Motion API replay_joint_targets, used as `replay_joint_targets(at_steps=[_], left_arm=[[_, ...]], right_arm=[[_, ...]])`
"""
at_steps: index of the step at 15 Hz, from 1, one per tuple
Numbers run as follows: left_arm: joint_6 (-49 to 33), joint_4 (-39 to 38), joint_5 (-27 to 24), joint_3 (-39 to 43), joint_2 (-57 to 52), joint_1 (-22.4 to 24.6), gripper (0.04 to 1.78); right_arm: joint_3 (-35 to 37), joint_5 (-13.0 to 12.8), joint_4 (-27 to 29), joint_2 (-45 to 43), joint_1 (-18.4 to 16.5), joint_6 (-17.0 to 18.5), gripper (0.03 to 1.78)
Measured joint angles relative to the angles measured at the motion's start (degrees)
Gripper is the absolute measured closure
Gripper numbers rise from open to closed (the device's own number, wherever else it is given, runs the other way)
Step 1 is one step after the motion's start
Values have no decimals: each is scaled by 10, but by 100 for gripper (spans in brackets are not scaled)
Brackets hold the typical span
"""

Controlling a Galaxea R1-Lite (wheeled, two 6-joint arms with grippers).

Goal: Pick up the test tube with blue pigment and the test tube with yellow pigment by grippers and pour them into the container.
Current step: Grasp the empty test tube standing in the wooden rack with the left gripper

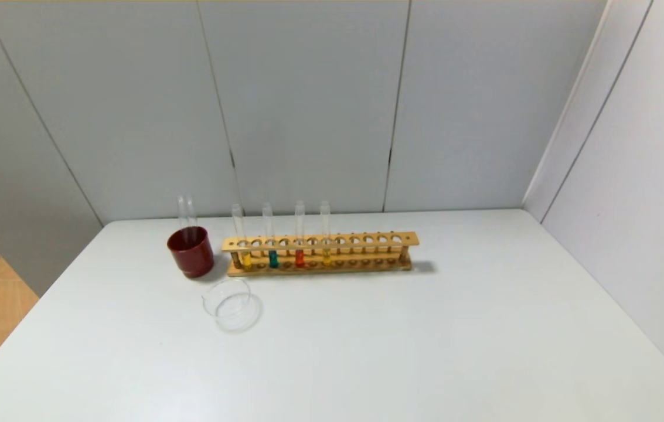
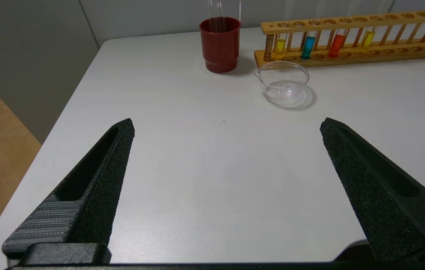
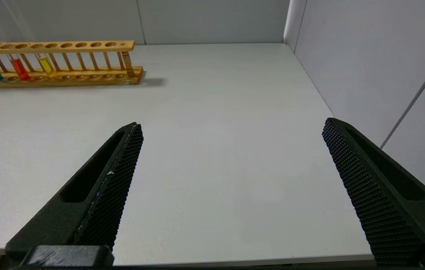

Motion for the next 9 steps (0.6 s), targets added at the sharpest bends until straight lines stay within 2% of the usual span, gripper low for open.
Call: replay_joint_targets(at_steps=[9], left_arm=[[12,-4,-2,0,0,0,7]], right_arm=[[0,0,0,0,0,0,6]])
